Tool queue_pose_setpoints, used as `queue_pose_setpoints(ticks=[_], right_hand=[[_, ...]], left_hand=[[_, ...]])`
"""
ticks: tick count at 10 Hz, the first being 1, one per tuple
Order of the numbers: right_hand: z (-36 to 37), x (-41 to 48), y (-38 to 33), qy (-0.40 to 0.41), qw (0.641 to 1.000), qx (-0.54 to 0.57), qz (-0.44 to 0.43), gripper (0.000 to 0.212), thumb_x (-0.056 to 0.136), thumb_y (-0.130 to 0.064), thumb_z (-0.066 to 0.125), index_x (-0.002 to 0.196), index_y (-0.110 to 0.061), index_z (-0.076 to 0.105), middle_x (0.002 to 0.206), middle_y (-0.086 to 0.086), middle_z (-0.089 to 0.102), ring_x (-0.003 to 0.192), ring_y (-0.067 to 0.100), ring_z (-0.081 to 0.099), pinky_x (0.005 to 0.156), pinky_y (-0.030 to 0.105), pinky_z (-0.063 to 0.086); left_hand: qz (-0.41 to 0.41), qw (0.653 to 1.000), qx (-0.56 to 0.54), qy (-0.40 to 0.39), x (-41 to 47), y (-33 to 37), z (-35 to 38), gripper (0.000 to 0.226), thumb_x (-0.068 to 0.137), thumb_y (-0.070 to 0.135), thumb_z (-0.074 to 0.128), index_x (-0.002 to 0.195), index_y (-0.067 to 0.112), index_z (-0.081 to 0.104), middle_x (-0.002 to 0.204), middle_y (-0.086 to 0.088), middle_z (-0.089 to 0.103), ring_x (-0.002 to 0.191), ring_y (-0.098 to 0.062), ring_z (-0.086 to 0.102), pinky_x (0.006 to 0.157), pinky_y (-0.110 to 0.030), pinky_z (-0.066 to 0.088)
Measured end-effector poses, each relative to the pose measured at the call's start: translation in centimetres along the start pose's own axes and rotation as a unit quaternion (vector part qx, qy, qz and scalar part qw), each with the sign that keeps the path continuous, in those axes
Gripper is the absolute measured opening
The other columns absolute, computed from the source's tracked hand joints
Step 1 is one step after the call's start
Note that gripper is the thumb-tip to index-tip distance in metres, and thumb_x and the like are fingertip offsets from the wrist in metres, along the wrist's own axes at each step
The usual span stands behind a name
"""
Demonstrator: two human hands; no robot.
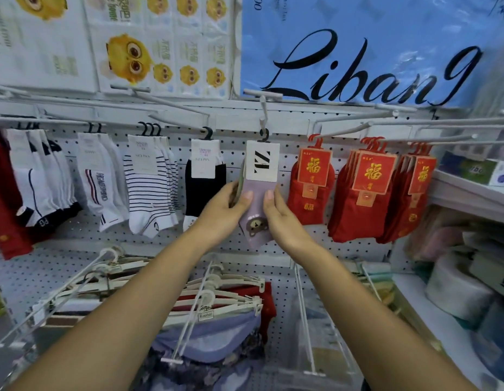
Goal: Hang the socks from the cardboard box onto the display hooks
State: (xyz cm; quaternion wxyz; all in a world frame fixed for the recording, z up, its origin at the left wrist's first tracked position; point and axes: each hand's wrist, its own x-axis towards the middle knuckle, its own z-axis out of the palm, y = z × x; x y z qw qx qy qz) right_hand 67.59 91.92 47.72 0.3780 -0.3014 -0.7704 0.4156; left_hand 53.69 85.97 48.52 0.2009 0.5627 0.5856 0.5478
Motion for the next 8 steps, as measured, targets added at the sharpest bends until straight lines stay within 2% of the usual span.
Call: queue_pose_setpoints(ticks=[1, 2, 3, 4, 5, 6, 7, 8], right_hand=[[0.5, -0.5, 0.9, -0.029, 0.999, -0.033, -0.003, 0.085, 0.085, -0.086, 0.019, 0.156, -0.045, -0.005, 0.168, -0.011, 0.011, 0.154, 0.015, 0.009, 0.125, 0.049, 0.014], [-0.1, -1.4, 0.7, -0.038, 0.998, -0.049, 0.008, 0.073, 0.099, -0.068, 0.019, 0.158, -0.036, -0.008, 0.168, -0.01, -0.003, 0.155, 0.013, -0.003, 0.127, 0.045, 0.005], [-0.7, -2.2, 1.1, -0.026, 0.996, -0.086, -0.02, 0.068, 0.103, -0.06, 0.022, 0.16, -0.03, -0.001, 0.168, -0.008, 0.002, 0.155, 0.011, -0.002, 0.127, 0.043, 0.006], [-0.5, -2.6, 1.7, -0.022, 0.994, -0.096, -0.048, 0.072, 0.096, -0.068, 0.033, 0.158, -0.039, 0.009, 0.165, -0.012, 0.021, 0.153, 0.009, 0.015, 0.124, 0.046, 0.02], [-0.4, -3.3, 1.7, -0.007, 0.987, -0.145, -0.064, 0.078, 0.097, -0.053, 0.051, 0.159, -0.034, 0.009, 0.164, -0.012, 0.024, 0.15, 0.008, 0.022, 0.122, 0.043, 0.027], [-0.3, -4.9, 0.5, 0.014, 0.982, -0.181, -0.06, 0.081, 0.099, -0.044, 0.054, 0.161, -0.027, 0.005, 0.166, -0.011, 0.015, 0.151, 0.006, 0.015, 0.124, 0.033, 0.02], [0.6, -8.0, -1.1, 0.053, 0.978, -0.194, -0.055, 0.076, 0.101, -0.04, 0.053, 0.161, -0.025, 0.009, 0.165, -0.013, 0.016, 0.151, 0.006, 0.016, 0.121, 0.026, 0.02], [2.8, -12.8, -1.8, 0.136, 0.973, -0.178, -0.051, 0.055, 0.1, -0.04, 0.054, 0.151, -0.027, 0.035, 0.153, -0.011, 0.041, 0.141, 0.007, 0.036, 0.114, 0.027, 0.034]], left_hand=[[-0.01, 0.998, 0.043, -0.036, -0.4, -0.1, 0.1, 0.032, 0.108, 0.034, 0.045, 0.139, 0.03, 0.054, 0.123, 0.012, 0.066, 0.114, -0.005, 0.061, 0.094, -0.019, 0.047], [-0.029, 0.998, 0.047, -0.036, -0.6, 0.0, -0.6, 0.032, 0.11, 0.034, 0.039, 0.134, 0.029, 0.06, 0.125, 0.005, 0.068, 0.118, -0.014, 0.062, 0.103, -0.03, 0.047], [-0.025, 0.997, 0.078, 0.005, -1.7, 0.1, -1.4, 0.032, 0.11, 0.029, 0.039, 0.126, 0.025, 0.067, 0.119, 0.005, 0.07, 0.114, -0.014, 0.062, 0.095, -0.025, 0.046], [-0.03, 0.995, 0.088, 0.037, -3.2, -0.2, -2.1, 0.03, 0.108, 0.027, 0.046, 0.127, 0.025, 0.069, 0.121, 0.009, 0.07, 0.117, -0.011, 0.062, 0.103, -0.033, 0.047], [-0.036, 0.993, 0.092, 0.06, -4.9, -0.6, -2.9, 0.03, 0.104, 0.027, 0.054, 0.131, 0.025, 0.067, 0.128, 0.01, 0.068, 0.121, -0.007, 0.06, 0.11, -0.035, 0.046], [-0.027, 0.994, 0.094, 0.057, -6.9, -0.2, -3.8, 0.03, 0.104, 0.026, 0.055, 0.131, 0.029, 0.066, 0.129, 0.017, 0.066, 0.122, 0.0, 0.058, 0.104, -0.023, 0.044], [-0.01, 0.995, 0.075, 0.069, -9.5, 0.7, -4.7, 0.024, 0.103, 0.024, 0.057, 0.121, 0.033, 0.069, 0.118, 0.021, 0.071, 0.111, 0.005, 0.063, 0.095, -0.017, 0.047], [-0.044, 0.996, -0.006, 0.081, -13.1, 1.6, -4.3, 0.017, 0.103, 0.02, 0.055, 0.106, 0.026, 0.071, 0.09, 0.011, 0.077, 0.071, -0.004, 0.068, 0.067, -0.018, 0.05]])
